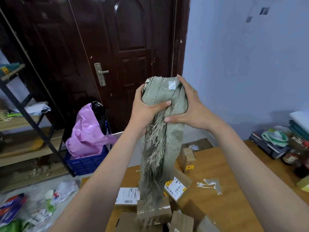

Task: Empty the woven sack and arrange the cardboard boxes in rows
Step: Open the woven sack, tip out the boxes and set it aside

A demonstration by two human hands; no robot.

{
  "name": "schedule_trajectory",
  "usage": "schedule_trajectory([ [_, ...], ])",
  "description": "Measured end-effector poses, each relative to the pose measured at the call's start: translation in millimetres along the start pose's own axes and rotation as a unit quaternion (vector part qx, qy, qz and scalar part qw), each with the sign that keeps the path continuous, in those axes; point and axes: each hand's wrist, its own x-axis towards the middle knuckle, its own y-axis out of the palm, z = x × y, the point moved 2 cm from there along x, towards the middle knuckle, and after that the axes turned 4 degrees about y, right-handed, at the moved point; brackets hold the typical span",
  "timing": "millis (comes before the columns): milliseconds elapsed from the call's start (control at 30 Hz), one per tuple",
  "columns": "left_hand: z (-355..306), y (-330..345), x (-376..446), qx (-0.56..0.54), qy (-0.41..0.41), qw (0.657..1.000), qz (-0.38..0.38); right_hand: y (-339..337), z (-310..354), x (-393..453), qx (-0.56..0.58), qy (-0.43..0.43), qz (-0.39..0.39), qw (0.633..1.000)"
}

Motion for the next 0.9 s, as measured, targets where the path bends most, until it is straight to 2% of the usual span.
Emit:
schedule_trajectory([
  [167, 2.4, 0.1, -0.6, -0.010, -0.008, 1.000, 0.026, 5.5, -6.9, 8.9, -0.027, 0.012, -0.047, 0.998],
  [333, 13.1, -7.5, 0.8, 0.006, -0.043, 0.975, 0.220, -6.2, -14.1, 11.3, 0.016, 0.034, -0.101, 0.994],
  [400, 19.0, -11.7, 1.8, 0.033, -0.061, 0.965, 0.255, -10.8, -17.5, 12.1, 0.034, 0.052, -0.110, 0.992],
  [567, 25.8, -12.3, 3.9, 0.081, -0.065, 0.974, 0.201, -17.4, -15.4, 9.8, 0.127, 0.077, -0.099, 0.984],
  [767, 25.6, -6.1, -6.5, 0.039, -0.045, 0.967, 0.248, -16.9, -20.9, 6.3, 0.268, 0.158, -0.080, 0.947],
  [900, 32.4, 0.0, -5.8, 0.013, -0.029, 0.986, 0.165, -9.2, -30.3, 5.8, 0.329, 0.204, -0.058, 0.920],
])
